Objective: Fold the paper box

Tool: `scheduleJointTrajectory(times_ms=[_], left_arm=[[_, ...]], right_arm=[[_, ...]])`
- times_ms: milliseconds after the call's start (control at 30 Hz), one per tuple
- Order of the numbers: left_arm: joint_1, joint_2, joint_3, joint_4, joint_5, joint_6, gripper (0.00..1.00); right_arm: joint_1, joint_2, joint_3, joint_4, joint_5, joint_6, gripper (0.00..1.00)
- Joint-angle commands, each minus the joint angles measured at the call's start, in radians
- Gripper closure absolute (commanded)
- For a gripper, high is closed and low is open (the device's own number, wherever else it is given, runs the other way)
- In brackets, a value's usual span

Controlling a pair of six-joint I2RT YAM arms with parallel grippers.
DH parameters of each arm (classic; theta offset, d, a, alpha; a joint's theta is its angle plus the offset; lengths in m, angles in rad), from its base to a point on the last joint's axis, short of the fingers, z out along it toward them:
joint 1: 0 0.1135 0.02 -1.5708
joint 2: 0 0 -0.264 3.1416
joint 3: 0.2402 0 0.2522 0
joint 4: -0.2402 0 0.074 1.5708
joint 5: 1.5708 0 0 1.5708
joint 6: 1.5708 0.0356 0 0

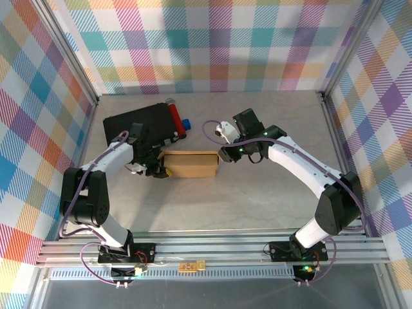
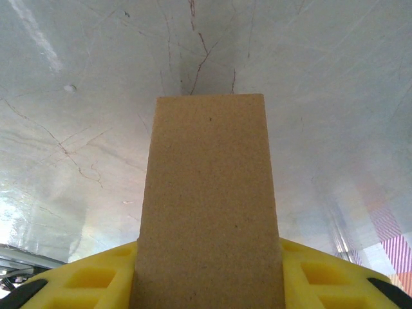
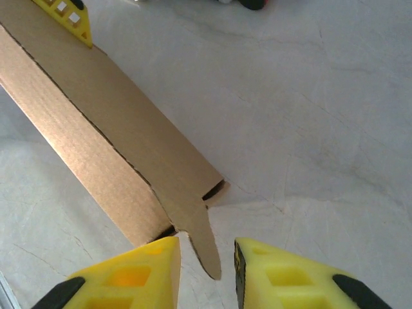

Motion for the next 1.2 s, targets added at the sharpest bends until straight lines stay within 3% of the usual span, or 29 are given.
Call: scheduleJointTrajectory(times_ms=[0, 600, 1167], left_arm=[[0.014, 0.027, 0.007, -0.057, -0.058, 0.010, 0.90], [0.014, 0.039, 0.020, -0.055, -0.060, 0.010, 0.91], [0.014, 0.020, -0.026, -0.009, -0.068, -0.080, 0.91]], right_arm=[[0.015, 0.024, 0.021, -0.044, 0.009, -0.011, 0.71], [0.051, 0.068, 0.092, -0.103, 0.034, 0.081, 1.00], [0.105, 0.163, 0.195, -0.191, 0.101, 0.481, 1.00]])
